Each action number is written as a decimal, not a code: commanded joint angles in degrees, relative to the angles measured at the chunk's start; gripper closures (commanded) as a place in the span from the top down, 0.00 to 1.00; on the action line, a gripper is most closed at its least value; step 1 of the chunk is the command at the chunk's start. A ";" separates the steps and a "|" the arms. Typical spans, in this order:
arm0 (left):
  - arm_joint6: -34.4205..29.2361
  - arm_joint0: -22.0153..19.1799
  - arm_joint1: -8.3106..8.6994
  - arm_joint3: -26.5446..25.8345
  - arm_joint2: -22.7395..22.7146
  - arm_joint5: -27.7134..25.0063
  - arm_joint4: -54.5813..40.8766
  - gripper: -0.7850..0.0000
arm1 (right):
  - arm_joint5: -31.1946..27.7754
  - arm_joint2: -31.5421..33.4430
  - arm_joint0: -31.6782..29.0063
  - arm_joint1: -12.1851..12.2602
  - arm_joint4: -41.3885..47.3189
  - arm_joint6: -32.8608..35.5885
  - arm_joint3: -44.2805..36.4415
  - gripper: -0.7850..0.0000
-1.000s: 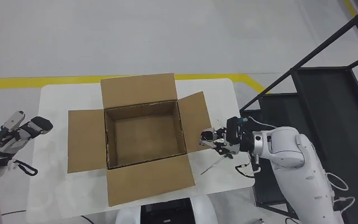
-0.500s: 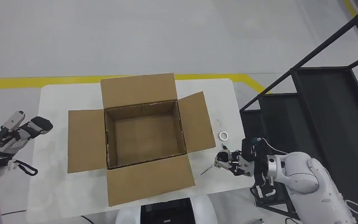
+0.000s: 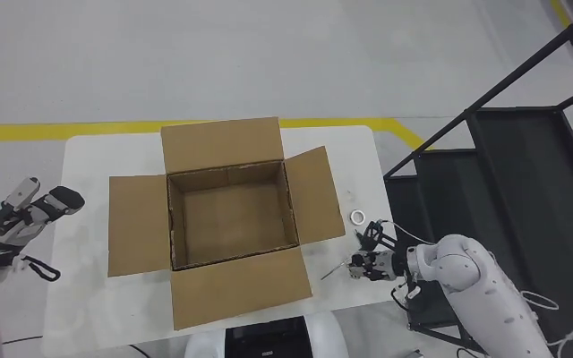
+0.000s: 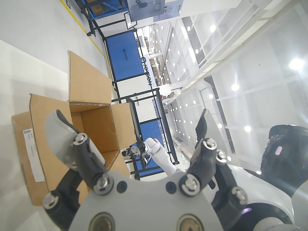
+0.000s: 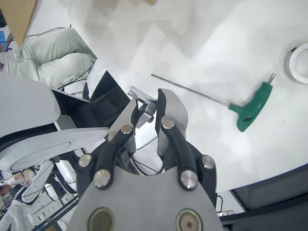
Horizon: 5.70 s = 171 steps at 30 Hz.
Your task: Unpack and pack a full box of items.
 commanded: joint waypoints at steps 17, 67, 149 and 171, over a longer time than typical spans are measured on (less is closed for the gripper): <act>0.00 0.00 0.00 0.00 0.00 0.00 0.00 1.00 | 13.77 -15.26 13.70 -2.17 -12.31 -5.09 11.53 0.00; 3.98 0.29 0.14 0.10 -1.80 0.43 2.65 1.00 | -8.48 -6.50 10.47 -0.49 3.05 -35.13 -1.21 1.00; 5.46 -0.02 0.31 0.42 -2.35 -0.21 4.85 1.00 | 21.78 -23.23 13.36 -1.41 -38.15 -7.33 -1.31 0.00; 5.46 -0.02 0.31 0.42 -2.35 -0.21 4.85 1.00 | 25.82 5.09 -7.04 1.86 -43.30 -24.77 -32.53 0.00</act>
